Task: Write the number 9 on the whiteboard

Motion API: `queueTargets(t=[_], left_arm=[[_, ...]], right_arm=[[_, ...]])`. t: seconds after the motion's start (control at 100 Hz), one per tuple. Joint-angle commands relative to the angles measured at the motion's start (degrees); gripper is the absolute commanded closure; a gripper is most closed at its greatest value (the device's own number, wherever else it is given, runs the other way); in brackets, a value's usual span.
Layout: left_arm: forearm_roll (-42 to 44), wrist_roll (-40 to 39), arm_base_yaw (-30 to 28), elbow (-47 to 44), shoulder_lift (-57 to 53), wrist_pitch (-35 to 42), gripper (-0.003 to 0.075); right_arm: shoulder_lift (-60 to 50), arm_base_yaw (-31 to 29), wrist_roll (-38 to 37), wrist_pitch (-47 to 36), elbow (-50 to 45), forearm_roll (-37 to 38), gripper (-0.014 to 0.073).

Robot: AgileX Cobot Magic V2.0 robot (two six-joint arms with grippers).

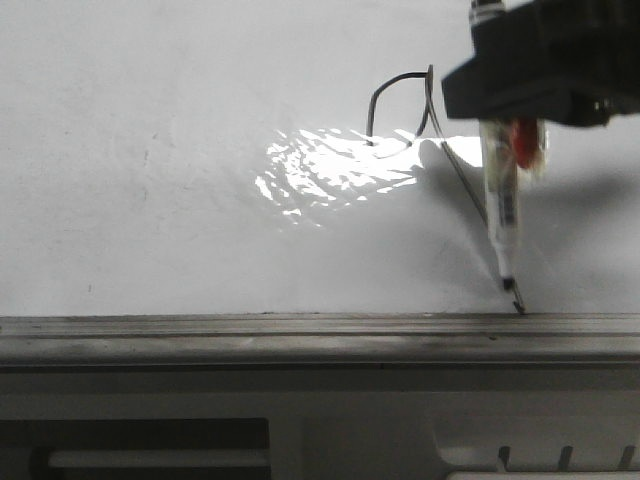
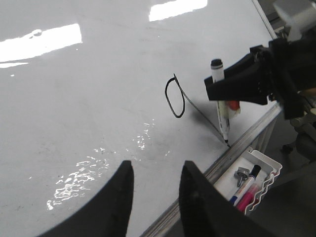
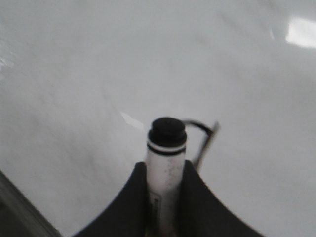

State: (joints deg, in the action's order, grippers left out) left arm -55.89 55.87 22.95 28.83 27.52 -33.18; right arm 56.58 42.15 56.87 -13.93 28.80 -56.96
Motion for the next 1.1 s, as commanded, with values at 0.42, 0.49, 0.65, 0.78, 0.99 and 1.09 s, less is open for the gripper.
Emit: queueTargets(t=[0.42,0.49,0.65,0.78,0.99,1.09], left_arm=[[-26.0,15.0,0.0,1.6,6.7,-10.9,0.0309],[-32.4,22.3,0.0,1.6,10.5,-15.4,0.031],[-36.5,33.1,0.0,1.8,19.4,-23.2,0.031],[-39.2,40.4,0.3,1.8,26.0,-30.8,0.031],[-43.7,52.8,5.0,1.8,32.3,-33.5,0.031],[-43.9,52.8,7.7,1.8,34.6,-32.7,0.031]], right_arm=[[-5.4,1.5,0.8,30.5,17.3,7.0,0.0663],[-5.2,1.9,0.8,32.0,17.3,7.0,0.0663],[-4.9,4.0,2.1,32.4,17.3,7.0,0.0663],[-4.9,6.0,3.6,31.6,17.3,6.8,0.0663],[-4.0,6.7,3.6,29.3,17.3,6.7,0.0663],[-3.1,6.7,3.6,28.3,17.3,6.7,0.0663]])
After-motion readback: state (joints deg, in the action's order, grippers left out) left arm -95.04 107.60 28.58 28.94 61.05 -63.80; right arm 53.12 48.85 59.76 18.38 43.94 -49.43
